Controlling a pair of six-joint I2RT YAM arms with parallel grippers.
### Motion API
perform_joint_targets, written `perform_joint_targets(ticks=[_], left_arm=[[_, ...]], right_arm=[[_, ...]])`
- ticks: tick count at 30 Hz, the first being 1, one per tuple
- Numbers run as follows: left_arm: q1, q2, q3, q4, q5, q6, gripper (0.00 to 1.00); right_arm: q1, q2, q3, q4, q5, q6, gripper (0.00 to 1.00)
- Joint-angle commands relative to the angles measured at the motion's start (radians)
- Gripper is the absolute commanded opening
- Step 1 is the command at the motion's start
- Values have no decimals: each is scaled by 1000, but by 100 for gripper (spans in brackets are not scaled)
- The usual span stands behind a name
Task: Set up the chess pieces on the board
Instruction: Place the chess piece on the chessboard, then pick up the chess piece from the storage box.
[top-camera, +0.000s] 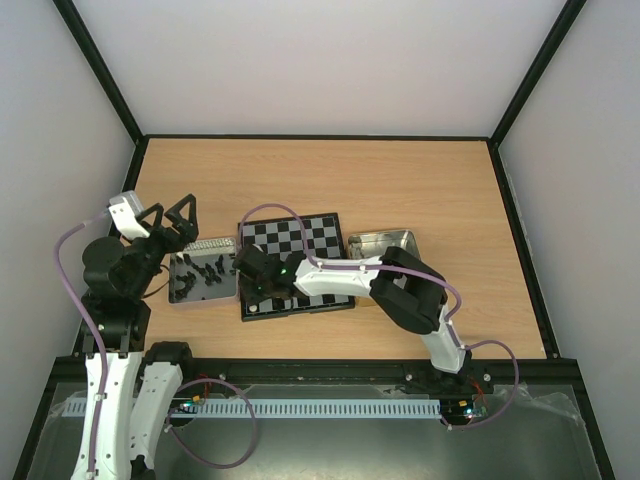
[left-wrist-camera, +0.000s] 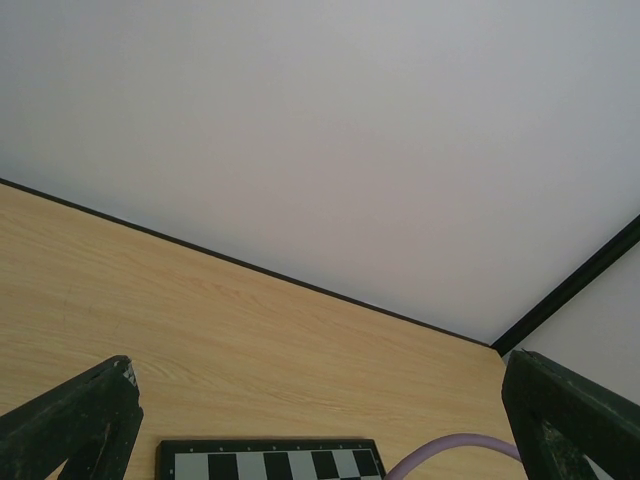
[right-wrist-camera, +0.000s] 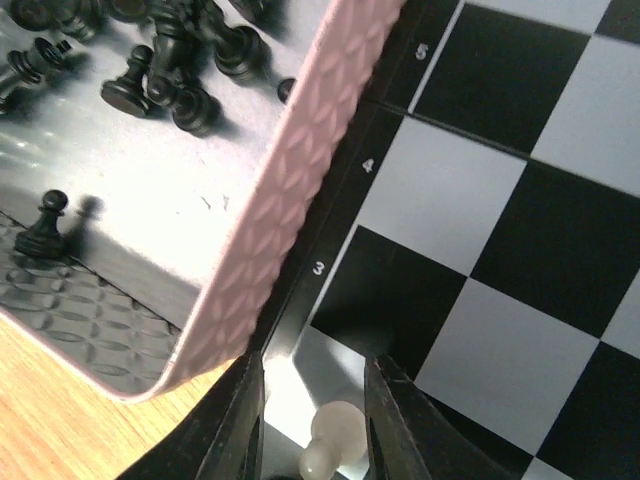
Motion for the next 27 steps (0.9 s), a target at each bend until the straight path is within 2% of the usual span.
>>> perform_joint_targets(ticks=[1, 7, 11, 16, 22, 27], left_arm=[[6, 10, 21, -13, 10, 15, 100], [5, 28, 45, -28, 29, 23, 100], [6, 31, 50, -27, 55, 28, 100], [5, 56, 66, -34, 161, 45, 100], [5, 122, 108, -67, 252, 24, 100], [3, 167, 105, -83, 264, -68, 100]], right_arm=[[8, -34, 57, -23, 35, 8, 30], [-4, -141, 33, -13, 117, 25, 33], [-55, -276, -88, 10, 214, 87, 33], [-153, -494, -264, -13, 380, 123, 36], [-337, -672, -393, -185, 486, 185, 37], [-476, -727, -421, -326, 417, 203, 39]])
